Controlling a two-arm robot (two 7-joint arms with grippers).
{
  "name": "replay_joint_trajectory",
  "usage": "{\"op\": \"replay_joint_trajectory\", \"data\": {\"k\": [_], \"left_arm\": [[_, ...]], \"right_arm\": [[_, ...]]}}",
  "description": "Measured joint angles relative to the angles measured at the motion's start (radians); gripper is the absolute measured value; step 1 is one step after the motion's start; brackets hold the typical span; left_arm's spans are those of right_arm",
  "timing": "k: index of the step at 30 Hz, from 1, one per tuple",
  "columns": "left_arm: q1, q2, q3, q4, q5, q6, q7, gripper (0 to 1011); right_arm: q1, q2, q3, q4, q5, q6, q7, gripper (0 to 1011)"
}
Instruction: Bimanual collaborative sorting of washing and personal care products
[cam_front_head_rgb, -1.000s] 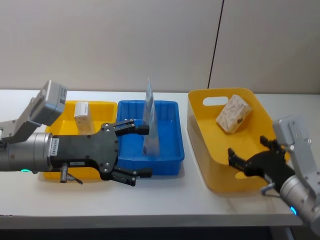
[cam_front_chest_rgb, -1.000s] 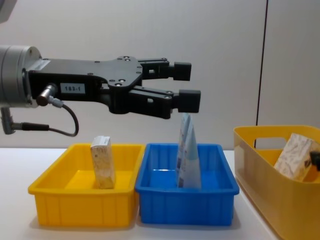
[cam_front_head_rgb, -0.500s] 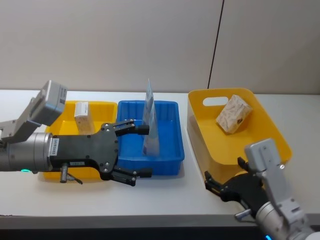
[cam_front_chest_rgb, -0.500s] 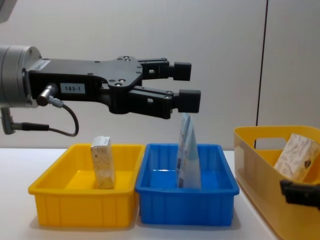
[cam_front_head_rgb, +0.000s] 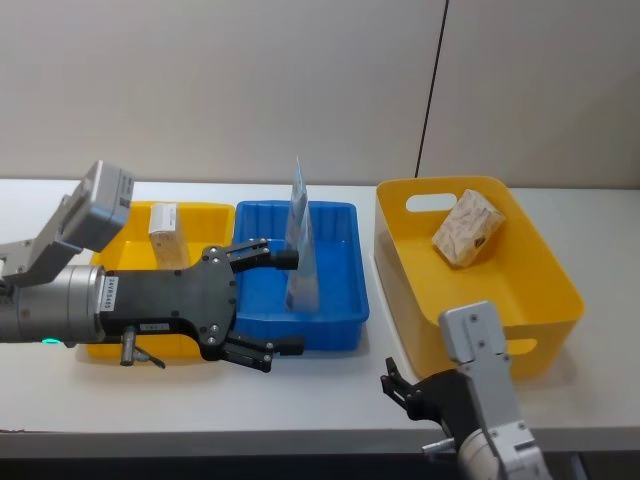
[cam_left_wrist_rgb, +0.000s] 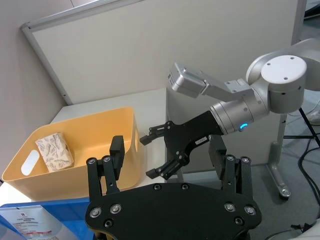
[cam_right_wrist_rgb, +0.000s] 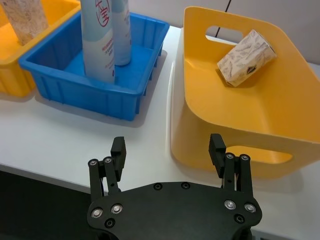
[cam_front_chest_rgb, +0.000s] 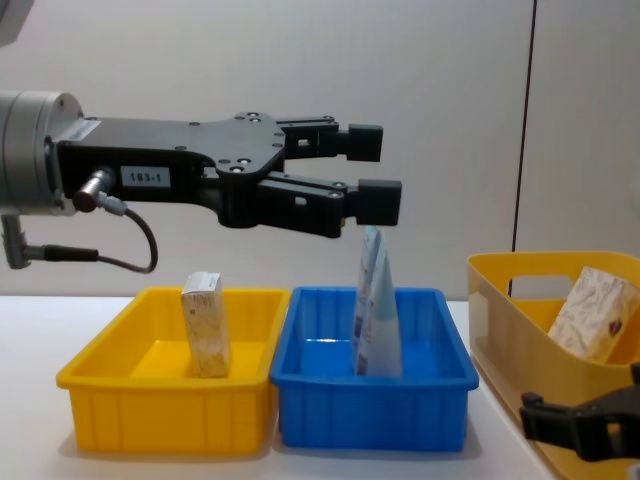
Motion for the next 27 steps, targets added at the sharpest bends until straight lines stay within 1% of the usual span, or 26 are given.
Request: {"op": "replay_joint_trajectory", "data": {"k": [2,6,11,16,22,23,27], "left_arm": [[0.000,0.000,0.000,0.000,0.000,0.000,0.000,1001],[0.000,0.000,0.000,0.000,0.000,0.000,0.000,1001],[0.000,0.000,0.000,0.000,0.000,0.000,0.000,1001],[0.000,0.000,0.000,0.000,0.000,0.000,0.000,1001],[0.000,0.000,0.000,0.000,0.000,0.000,0.000,1001],[0.000,0.000,0.000,0.000,0.000,0.000,0.000,1001],[0.000,0.000,0.000,0.000,0.000,0.000,0.000,1001]], "right_arm": [[0.001,-0.018,-0.008,0.005,-0.009,0.006,-0.015,1003],[0.002,-0.036,-0.016,0.006,-0.017,0.015,-0.025,1003],[0.006,-0.043,-0.018,-0.001,-0.016,0.025,-0.014,1003],[0.011,-0.033,-0.012,-0.011,-0.005,0.026,0.019,1004],[0.023,-0.007,0.009,-0.022,0.019,0.017,0.077,1003],[0.023,-0.007,0.009,-0.022,0.019,0.017,0.077,1003],[0.031,0.009,0.024,-0.027,0.031,0.009,0.110,1003]]}}
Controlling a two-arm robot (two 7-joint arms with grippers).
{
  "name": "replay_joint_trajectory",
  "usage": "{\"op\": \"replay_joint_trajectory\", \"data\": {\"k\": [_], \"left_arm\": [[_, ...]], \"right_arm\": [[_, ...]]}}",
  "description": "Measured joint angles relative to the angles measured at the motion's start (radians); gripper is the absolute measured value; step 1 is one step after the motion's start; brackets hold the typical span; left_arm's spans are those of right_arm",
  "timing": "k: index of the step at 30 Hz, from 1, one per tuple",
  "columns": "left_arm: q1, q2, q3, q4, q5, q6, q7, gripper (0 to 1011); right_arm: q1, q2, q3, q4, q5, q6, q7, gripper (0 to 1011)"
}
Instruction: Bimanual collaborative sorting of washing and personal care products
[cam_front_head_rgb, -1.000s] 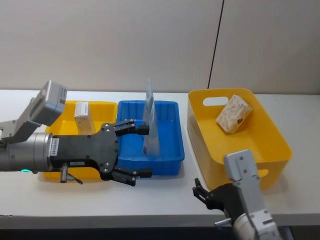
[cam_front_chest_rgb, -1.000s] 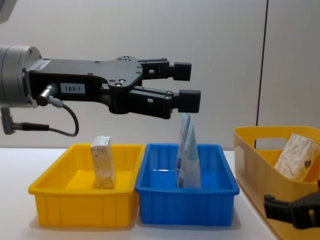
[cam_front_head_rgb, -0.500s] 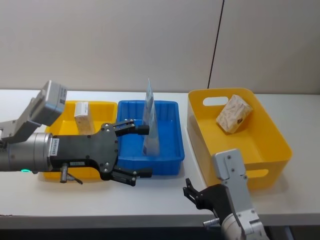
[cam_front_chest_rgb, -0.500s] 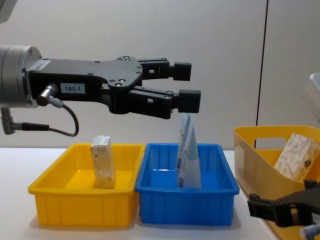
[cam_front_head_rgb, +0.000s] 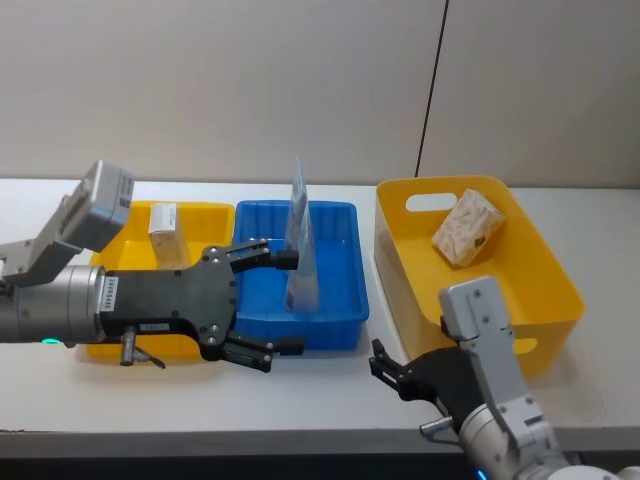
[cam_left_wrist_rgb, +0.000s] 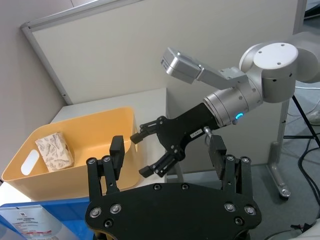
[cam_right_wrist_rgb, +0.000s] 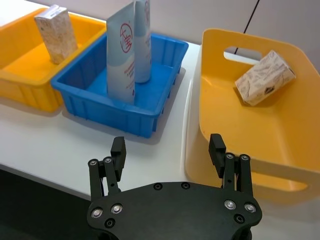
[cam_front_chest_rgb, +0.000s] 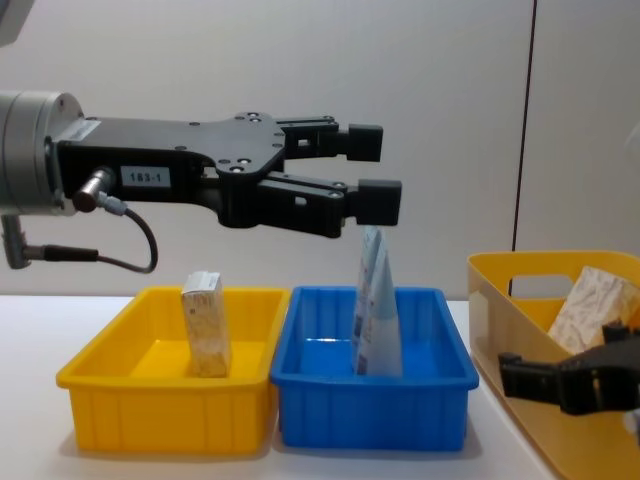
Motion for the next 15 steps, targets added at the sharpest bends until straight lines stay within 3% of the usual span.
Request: {"op": "replay_joint_trajectory", "data": {"k": [15], "left_arm": [[0.000,0.000,0.000,0.000,0.000,0.000,0.000,1001]], "right_arm": [[0.015,0.044,0.036,-0.010,0.038,-0.032,0.103,1003]]}}
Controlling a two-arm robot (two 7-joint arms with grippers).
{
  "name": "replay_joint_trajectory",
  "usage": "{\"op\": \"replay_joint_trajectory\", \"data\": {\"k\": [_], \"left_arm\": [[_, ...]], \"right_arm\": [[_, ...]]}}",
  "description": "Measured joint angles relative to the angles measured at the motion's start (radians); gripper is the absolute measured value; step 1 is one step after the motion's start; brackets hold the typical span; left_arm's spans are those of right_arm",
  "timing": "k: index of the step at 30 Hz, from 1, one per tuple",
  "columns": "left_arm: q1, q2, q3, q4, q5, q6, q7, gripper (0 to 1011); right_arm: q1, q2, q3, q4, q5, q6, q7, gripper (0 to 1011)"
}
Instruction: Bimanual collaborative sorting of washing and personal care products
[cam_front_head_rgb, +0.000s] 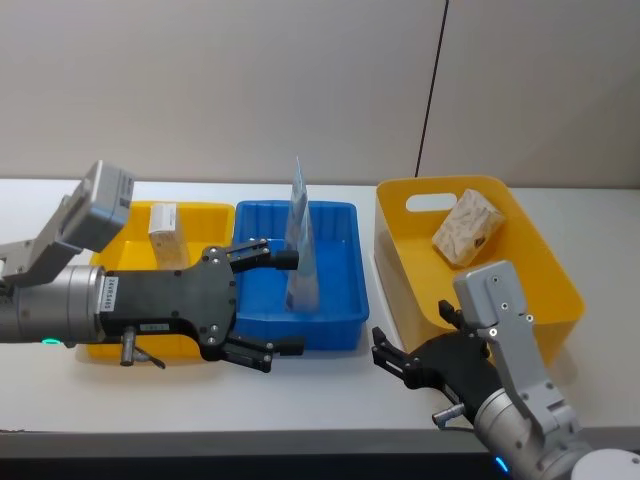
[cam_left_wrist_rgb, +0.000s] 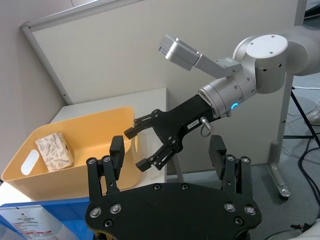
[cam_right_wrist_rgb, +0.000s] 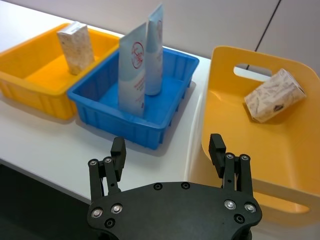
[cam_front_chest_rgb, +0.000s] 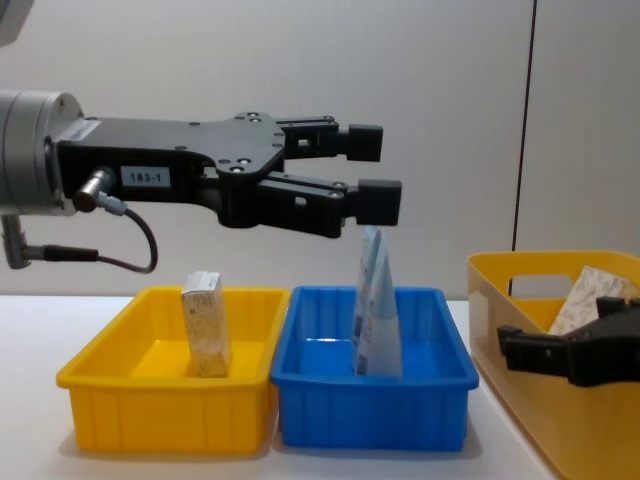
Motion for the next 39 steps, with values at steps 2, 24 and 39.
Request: {"op": "replay_joint_trajectory", "data": {"k": [2,24,39], "left_arm": [[0.000,0.000,0.000,0.000,0.000,0.000,0.000,1001],[0.000,0.000,0.000,0.000,0.000,0.000,0.000,1001],[0.000,0.000,0.000,0.000,0.000,0.000,0.000,1001]], "right_arm": [[-0.001,0.006,0.004,-0.005,0.006,-0.007,0.017,1003],[0.007,-0.003,0.025,0.013,0.017,-0.020,0.046,1003],[0.123,-0.094,0.010,0.168,-0.009,-0.002,0.009,1003]]}}
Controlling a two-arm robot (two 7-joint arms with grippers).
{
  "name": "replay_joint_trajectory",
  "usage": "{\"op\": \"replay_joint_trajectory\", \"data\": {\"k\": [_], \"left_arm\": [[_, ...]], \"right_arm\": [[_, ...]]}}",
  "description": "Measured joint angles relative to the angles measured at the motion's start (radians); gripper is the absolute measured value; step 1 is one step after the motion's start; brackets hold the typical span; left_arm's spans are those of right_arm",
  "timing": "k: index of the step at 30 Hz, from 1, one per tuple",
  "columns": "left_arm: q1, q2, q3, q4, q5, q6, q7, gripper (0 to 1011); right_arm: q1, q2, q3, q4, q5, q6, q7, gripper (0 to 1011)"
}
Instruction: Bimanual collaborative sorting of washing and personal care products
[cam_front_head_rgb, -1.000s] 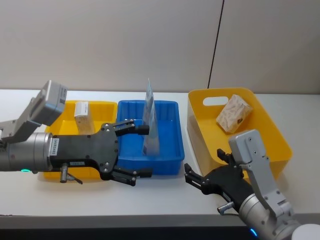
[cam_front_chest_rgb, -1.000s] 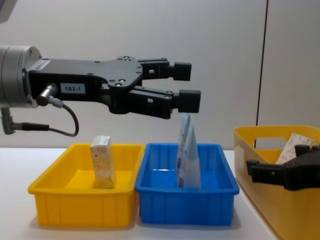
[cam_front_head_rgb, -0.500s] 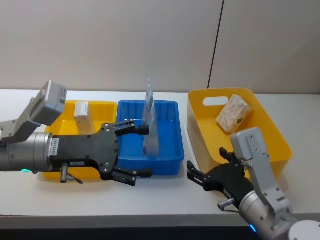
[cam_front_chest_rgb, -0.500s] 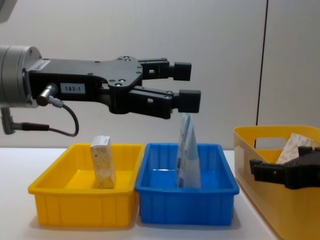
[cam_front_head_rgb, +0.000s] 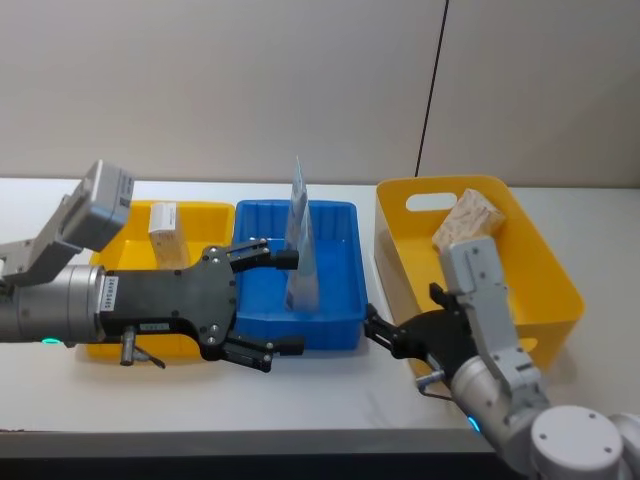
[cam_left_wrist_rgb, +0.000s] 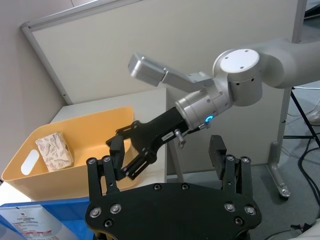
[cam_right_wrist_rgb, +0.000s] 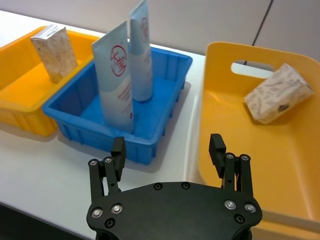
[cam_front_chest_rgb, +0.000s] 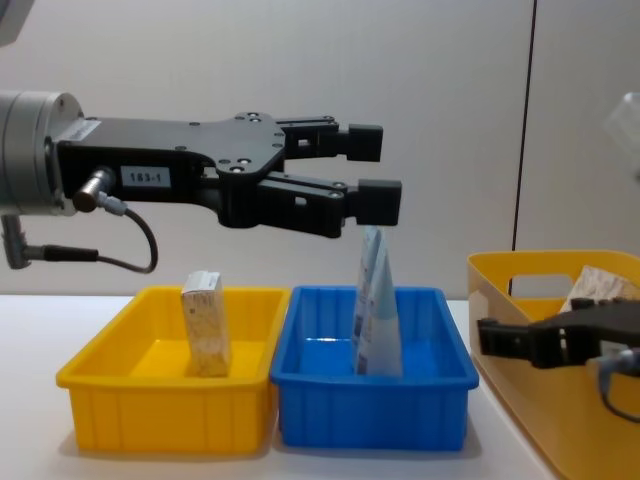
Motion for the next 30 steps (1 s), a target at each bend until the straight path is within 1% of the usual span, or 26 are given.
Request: {"op": "replay_joint_trajectory", "data": {"k": [6,7,9,10,15,21,30], "left_arm": [[0.000,0.000,0.000,0.000,0.000,0.000,0.000,1001],[0.000,0.000,0.000,0.000,0.000,0.000,0.000,1001],[0.000,0.000,0.000,0.000,0.000,0.000,0.000,1001],[0.000,0.000,0.000,0.000,0.000,0.000,0.000,1001],[0.000,0.000,0.000,0.000,0.000,0.000,0.000,1001],[0.000,0.000,0.000,0.000,0.000,0.000,0.000,1001],[0.000,0.000,0.000,0.000,0.000,0.000,0.000,1001]], "right_arm": [[0.048,-0.015,-0.021,0.047,-0.002,-0.001,0.036,1003],[0.048,-0.015,-0.021,0.047,-0.002,-0.001,0.036,1003],[0.069,-0.017,-0.031,0.062,-0.002,-0.003,0.062,1003],[0.069,-0.017,-0.031,0.062,-0.002,-0.003,0.062,1003],[0.110,-0.022,-0.053,0.091,-0.001,-0.009,0.108,1003],[0.146,-0.033,-0.068,0.122,-0.004,-0.015,0.136,1003],[0.207,-0.063,-0.092,0.186,-0.017,-0.023,0.163,1003]]}}
